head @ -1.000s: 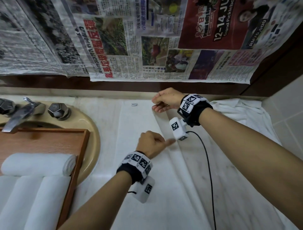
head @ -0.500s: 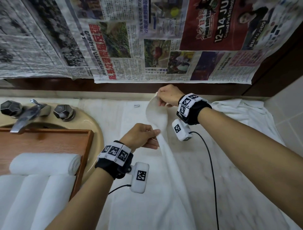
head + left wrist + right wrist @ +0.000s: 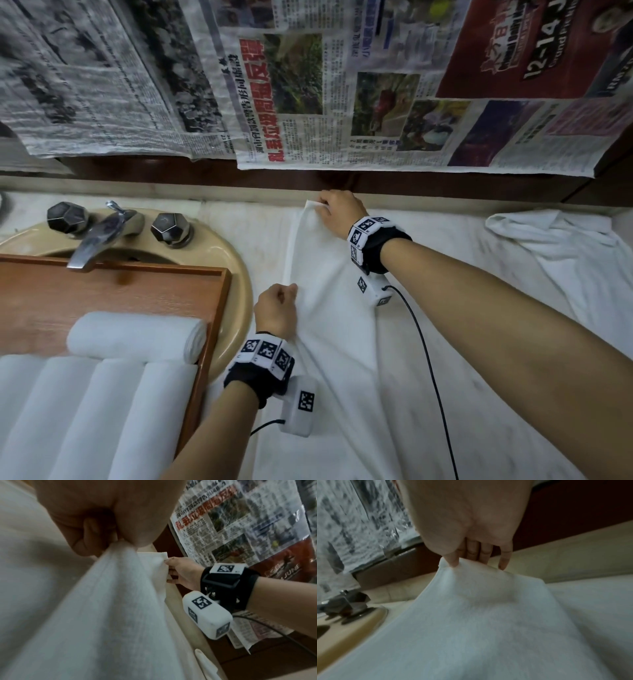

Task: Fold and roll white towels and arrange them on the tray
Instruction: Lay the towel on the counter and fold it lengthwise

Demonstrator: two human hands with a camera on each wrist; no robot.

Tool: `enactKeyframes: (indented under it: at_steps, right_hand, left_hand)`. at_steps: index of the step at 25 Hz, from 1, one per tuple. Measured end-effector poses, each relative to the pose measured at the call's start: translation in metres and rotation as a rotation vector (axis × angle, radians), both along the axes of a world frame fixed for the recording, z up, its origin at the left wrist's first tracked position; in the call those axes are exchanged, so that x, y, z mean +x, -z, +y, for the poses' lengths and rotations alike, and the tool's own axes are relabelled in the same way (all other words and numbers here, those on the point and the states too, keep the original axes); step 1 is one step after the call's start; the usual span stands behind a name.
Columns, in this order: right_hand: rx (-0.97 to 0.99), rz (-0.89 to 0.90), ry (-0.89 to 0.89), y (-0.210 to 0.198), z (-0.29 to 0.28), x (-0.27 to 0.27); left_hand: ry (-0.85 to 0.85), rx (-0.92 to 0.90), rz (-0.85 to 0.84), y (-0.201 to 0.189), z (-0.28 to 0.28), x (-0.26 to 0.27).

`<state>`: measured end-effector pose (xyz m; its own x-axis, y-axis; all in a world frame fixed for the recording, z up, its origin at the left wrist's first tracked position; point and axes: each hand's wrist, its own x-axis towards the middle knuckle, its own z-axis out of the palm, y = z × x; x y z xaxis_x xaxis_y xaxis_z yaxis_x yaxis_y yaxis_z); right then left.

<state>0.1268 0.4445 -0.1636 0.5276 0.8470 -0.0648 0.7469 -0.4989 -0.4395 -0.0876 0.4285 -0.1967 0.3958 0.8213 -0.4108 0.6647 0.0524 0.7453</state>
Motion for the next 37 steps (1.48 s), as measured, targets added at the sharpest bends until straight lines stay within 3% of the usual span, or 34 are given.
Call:
enactKeyframes:
  at_steps: [10,23,29,31,34,35,37]
  right_hand:
    - [-0.269,-0.113,-0.110,0.029,0.013,0.009]
    - [-0.269,-0.293,-0.050,0.040,0.025,0.006]
    - [-0.347,-0.264,-0.032,0.029,0.023,-0.006]
    - [-0.308,-0.303,-0.148,0.036,0.000,-0.025]
    - [-0.357,-0.156,-0.636,0.048,-0.048,-0.037]
    - [-0.391,-0.145,-0.699,0.051,-0.052,-0.028]
    - [-0.449,-0.147,-0.531,0.051,-0.043,-0.005]
  left_hand:
    - [0.002,0.095,0.053,0.019,0.017,0.009]
    - [0.014,0.122,0.193,0.022,0.020,0.016]
    - [-0.016,0.101,0.268,0.020,0.026,0.024]
    - [-0.004,0.066,0.262,0.021,0.032,0.025]
    - [0.016,0.020,0.253,0.024,0.040,0.025]
    - [0.019,0.021,0.257,0.023,0.041,0.024]
    - [0.011,0.026,0.262,0.019,0.042,0.025]
